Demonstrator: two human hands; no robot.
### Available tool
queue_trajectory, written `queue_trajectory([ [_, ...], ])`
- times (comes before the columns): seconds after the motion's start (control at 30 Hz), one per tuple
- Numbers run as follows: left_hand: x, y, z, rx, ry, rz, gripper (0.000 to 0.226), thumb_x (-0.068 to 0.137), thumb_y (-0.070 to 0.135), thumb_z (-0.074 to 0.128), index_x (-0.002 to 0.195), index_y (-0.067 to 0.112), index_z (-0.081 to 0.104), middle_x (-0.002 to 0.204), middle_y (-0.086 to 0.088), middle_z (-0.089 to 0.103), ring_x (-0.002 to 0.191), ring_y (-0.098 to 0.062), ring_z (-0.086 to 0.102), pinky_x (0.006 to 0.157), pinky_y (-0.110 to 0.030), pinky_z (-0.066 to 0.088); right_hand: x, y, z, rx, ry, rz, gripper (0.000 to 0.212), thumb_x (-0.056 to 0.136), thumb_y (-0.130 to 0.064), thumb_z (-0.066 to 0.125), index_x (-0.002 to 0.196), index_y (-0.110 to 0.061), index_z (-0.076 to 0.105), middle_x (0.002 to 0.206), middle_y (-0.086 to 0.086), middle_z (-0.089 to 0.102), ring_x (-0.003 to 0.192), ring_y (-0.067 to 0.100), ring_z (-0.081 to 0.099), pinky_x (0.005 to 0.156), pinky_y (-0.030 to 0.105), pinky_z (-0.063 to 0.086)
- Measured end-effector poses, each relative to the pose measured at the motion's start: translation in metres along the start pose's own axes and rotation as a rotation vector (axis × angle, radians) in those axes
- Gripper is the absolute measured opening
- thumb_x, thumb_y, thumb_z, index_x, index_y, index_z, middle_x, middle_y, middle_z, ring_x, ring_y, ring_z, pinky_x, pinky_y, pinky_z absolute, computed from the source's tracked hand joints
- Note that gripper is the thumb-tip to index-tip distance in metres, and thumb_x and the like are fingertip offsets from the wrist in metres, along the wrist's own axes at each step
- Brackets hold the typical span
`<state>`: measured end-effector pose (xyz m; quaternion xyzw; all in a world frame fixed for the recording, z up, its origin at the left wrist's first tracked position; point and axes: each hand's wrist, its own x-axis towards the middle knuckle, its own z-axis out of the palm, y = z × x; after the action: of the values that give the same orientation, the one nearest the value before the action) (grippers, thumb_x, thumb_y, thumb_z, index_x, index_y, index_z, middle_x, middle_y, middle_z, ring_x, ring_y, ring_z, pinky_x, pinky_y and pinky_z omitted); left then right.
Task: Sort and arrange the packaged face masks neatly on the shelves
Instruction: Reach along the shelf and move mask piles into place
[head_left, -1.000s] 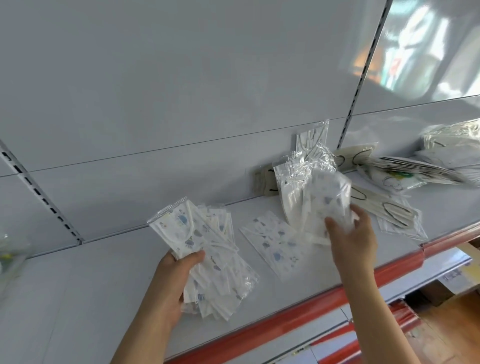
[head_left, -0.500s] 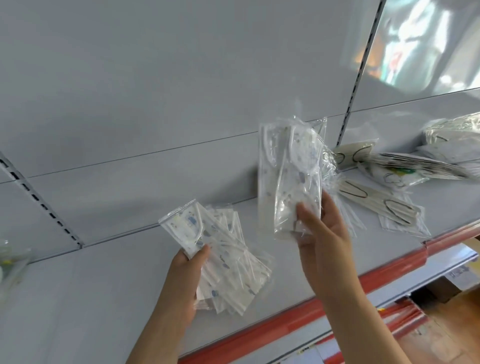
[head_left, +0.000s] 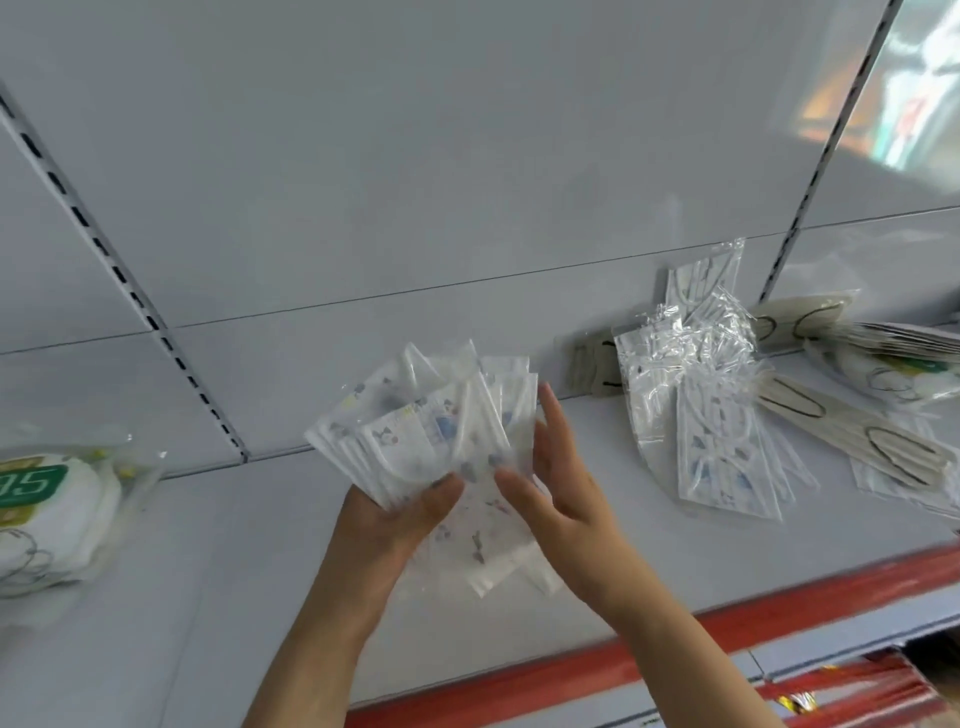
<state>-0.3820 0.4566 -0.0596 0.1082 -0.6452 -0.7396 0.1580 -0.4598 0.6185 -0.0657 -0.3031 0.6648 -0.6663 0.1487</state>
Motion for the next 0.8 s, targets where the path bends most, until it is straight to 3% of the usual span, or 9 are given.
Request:
queue_trajectory([
  [0.07,-0.002,0.006,-0.008,0.134,-0.037,0.038,0.046,0.081,0.017,0.082,0.123,0.024,0.067,0.113,-0.001,0.077,0.104,-0.022,0.074,0.079,-0.033,0.061,0.003,-0.008,0.007,0.128,-0.044,-0.022,0.089,0.093,-0.034,0.066,0.157,-0.040,0.004,0.150,-0.016,0.045,0.138,0.002,0.043,0.113,0.033,0.040],
  [0.17,-0.005,0.002,-0.012,0.301,-0.050,-0.005,0.051,0.076,0.021,0.082,0.125,0.025,0.065,0.109,0.007,0.078,0.100,-0.013,0.075,0.074,-0.024,0.060,0.004,-0.002,0.017,0.067,-0.069,0.018,0.099,0.082,-0.041,0.076,0.153,-0.050,0.007,0.145,-0.020,0.048,0.135,-0.003,0.044,0.111,0.024,0.041],
  [0.27,-0.010,-0.007,-0.011,0.422,0.031,-0.021,0.029,0.083,0.025,0.082,0.110,0.026,0.073,0.096,0.010,0.079,0.089,-0.007,0.076,0.070,-0.019,0.057,0.008,0.002,0.024,-0.006,-0.082,-0.053,0.065,0.092,-0.022,0.070,0.144,-0.043,0.038,0.124,-0.013,0.065,0.119,0.008,0.061,0.099,0.030,0.050],
  [0.37,-0.015,-0.012,-0.016,0.302,0.131,-0.051,0.026,0.080,0.015,0.082,0.105,0.018,0.074,0.092,0.004,0.080,0.084,-0.013,0.077,0.066,-0.023,0.059,0.016,0.009,0.015,-0.009,0.085,-0.118,0.038,0.097,-0.037,0.059,0.134,-0.029,0.055,0.118,-0.003,0.067,0.114,0.015,0.063,0.099,0.037,0.050],
  [0.43,-0.015,-0.012,-0.022,0.219,0.222,-0.080,0.032,0.077,0.021,0.087,0.106,0.019,0.072,0.093,0.001,0.080,0.085,-0.017,0.078,0.068,-0.031,0.061,0.023,0.020,-0.003,-0.455,0.213,-0.027,0.052,0.095,-0.056,0.048,0.136,-0.024,0.051,0.124,-0.004,0.063,0.116,0.015,0.059,0.098,0.039,0.049],
  [0.5,-0.012,-0.015,-0.030,0.097,0.341,-0.134,0.037,0.075,0.025,0.087,0.107,0.020,0.071,0.092,-0.003,0.080,0.085,-0.024,0.078,0.067,-0.038,0.061,0.023,0.034,-0.019,-1.024,0.217,0.301,0.070,0.089,-0.068,0.046,0.141,-0.020,0.042,0.133,0.001,0.055,0.123,0.024,0.052,0.101,0.040,0.042],
  [0.57,-0.008,-0.017,-0.035,-0.018,0.417,-0.206,0.032,0.081,0.020,0.082,0.112,0.017,0.071,0.094,-0.007,0.080,0.084,-0.027,0.078,0.068,-0.040,0.060,0.019,0.043,-0.024,-1.231,0.145,0.503,0.067,0.086,-0.069,0.053,0.131,-0.019,0.047,0.129,0.005,0.054,0.122,0.027,0.049,0.099,0.039,0.036],
  [0.7,-0.007,-0.019,-0.033,-0.161,0.411,-0.316,0.025,0.089,0.012,0.073,0.114,0.014,0.071,0.099,-0.013,0.079,0.083,-0.029,0.077,0.070,-0.041,0.061,0.018,0.045,-0.022,-0.932,0.153,0.409,0.020,0.089,-0.041,0.066,0.091,-0.027,0.052,0.095,-0.008,0.056,0.102,0.021,0.054,0.083,0.028,0.035],
  [0.8,-0.006,-0.022,-0.027,-0.234,0.378,-0.371,0.025,0.091,0.011,0.070,0.116,0.014,0.070,0.101,-0.014,0.079,0.087,-0.031,0.077,0.070,-0.041,0.062,0.013,0.038,-0.028,-0.442,0.340,0.260,0.023,0.088,-0.024,0.071,0.079,-0.021,0.049,0.069,-0.006,0.054,0.064,0.014,0.050,0.056,0.020,0.037],
])
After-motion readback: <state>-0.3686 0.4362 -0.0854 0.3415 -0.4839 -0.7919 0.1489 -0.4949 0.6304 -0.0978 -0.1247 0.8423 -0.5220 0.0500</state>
